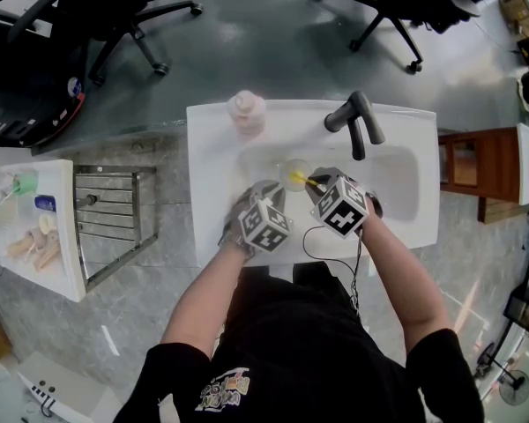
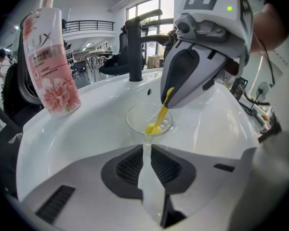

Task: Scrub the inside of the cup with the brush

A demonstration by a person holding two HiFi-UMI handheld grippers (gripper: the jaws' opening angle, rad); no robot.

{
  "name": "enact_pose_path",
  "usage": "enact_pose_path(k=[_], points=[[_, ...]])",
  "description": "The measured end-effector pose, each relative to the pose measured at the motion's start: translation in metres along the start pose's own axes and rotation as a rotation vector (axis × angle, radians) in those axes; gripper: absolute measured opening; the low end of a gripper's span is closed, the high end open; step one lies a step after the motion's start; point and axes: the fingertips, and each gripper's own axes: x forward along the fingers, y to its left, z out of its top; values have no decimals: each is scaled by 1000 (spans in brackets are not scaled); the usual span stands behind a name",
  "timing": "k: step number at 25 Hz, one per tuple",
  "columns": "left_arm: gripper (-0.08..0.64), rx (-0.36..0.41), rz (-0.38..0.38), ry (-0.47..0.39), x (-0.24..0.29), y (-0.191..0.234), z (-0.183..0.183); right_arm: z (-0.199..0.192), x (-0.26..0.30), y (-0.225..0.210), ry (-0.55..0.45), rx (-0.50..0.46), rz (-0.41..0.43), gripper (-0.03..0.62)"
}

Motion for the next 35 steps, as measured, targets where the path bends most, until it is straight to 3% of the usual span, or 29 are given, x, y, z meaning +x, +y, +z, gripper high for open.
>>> enact_pose_path(k=[10,16,24,35], points=[[48,-1,-1,2,0,0,-1,10,3,11,-54,112,80,38],[48,-1,-4,1,1,-1,1,21,6,-2,-130,169,25,37],[48,0,-6,0,1,-1,0,26,8,-13,-114,82,-64,40],[43,-1,-2,-3,1,0,0,11,5,-12,-8,-29,-90,38]])
